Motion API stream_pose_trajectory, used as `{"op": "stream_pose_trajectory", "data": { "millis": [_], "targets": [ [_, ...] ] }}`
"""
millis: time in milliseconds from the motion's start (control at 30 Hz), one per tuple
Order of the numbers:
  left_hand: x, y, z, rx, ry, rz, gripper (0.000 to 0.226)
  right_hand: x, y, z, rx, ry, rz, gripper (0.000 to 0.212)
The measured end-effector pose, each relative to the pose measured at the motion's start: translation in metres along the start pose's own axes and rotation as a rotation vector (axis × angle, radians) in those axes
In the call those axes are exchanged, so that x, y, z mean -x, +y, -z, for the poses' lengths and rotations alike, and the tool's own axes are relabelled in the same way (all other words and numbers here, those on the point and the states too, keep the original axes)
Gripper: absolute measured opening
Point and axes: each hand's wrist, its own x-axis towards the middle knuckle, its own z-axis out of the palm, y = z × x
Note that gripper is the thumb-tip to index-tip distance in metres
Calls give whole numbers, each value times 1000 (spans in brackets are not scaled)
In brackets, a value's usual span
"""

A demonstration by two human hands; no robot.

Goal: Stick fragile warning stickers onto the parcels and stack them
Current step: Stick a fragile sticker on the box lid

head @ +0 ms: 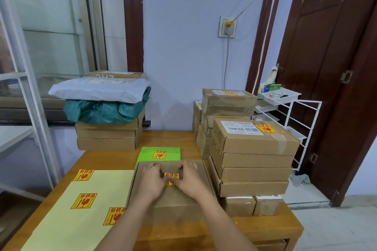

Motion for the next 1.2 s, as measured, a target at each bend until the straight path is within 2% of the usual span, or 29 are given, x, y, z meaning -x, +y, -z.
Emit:
{"op": "stream_pose_trajectory", "data": {
  "millis": [100, 233, 433, 633, 767, 1000, 1200],
  "targets": [
    [-2, -4, 6, -17, -8, -30, 12, -1, -1, 2, -21, -23, -56, 53],
    [-3, -9, 11, -18, -19, -75, 20, -3, 0, 8, -64, -32, -70, 49],
    [-2, -14, 18, 33, -58, -21, 30, -5, 9, 17, -148, -58, -38, 46],
    [3, -7, 16, 0, -54, -20, 47, -4, 8, 13, 42, -26, 27, 45],
    [3, -7, 15, -24, -120, -29, 62, -4, 6, 12, 133, -29, 33, 49],
    [1, -9, 23, 98, -264, -18, 79, -2, 4, 13, 191, -100, 21, 68],
    [-4, -13, 28, 190, -392, 15, 76, 1, 4, 26, 126, -260, 27, 78]
  ]
}}
